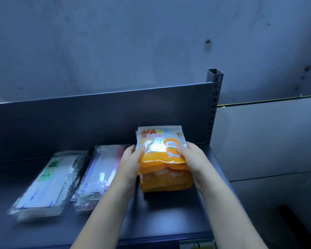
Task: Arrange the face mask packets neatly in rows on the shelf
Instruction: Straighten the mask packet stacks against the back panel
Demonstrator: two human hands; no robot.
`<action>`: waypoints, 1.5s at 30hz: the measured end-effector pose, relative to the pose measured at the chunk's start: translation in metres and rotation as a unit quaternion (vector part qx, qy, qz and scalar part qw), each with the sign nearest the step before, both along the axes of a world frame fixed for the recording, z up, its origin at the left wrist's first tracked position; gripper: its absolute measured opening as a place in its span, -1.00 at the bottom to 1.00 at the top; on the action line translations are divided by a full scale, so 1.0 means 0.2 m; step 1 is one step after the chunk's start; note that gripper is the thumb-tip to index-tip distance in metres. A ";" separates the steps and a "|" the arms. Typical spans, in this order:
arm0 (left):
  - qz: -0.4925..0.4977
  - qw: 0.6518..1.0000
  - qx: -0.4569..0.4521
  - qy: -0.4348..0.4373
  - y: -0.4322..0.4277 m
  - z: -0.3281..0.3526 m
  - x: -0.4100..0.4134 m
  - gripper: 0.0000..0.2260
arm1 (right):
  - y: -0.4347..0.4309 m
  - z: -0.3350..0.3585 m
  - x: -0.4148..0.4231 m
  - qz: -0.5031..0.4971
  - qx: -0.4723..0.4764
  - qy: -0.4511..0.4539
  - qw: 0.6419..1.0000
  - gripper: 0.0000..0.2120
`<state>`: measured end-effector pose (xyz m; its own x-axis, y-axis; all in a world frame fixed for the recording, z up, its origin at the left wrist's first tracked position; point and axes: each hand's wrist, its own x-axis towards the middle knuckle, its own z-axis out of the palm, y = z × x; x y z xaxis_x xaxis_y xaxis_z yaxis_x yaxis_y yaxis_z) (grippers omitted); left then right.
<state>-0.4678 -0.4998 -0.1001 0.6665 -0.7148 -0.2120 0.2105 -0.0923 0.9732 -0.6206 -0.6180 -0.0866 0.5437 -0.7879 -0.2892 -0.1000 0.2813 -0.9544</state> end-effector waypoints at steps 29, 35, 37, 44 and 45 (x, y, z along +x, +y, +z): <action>0.082 0.986 -0.017 0.145 0.02 0.01 -0.11 -0.24 | 0.02 -0.10 -0.03 0.014 0.103 -0.123 0.987 -0.34; 0.111 0.982 -0.010 0.153 0.00 0.02 -0.13 -0.23 | 0.04 -0.10 -0.01 0.007 0.103 -0.130 0.986 -0.34; 0.114 0.981 -0.012 0.154 0.00 0.03 -0.13 -0.24 | 0.03 -0.11 0.00 0.009 0.100 -0.136 0.986 -0.33; 0.116 0.985 -0.006 0.130 0.03 0.01 -0.14 -0.18 | 0.01 -0.16 0.00 -0.013 0.098 -0.134 0.986 -0.29; 0.116 0.985 -0.006 0.124 0.04 0.00 -0.15 -0.17 | 0.00 -0.18 0.00 -0.024 0.104 -0.131 0.986 -0.24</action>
<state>-0.4968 -0.4920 -0.1003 0.7411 -0.5522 -0.3819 0.4570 -0.0019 0.8895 -0.6207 -0.6172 -0.1235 0.5849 -0.7530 -0.3015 0.1605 0.4719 -0.8669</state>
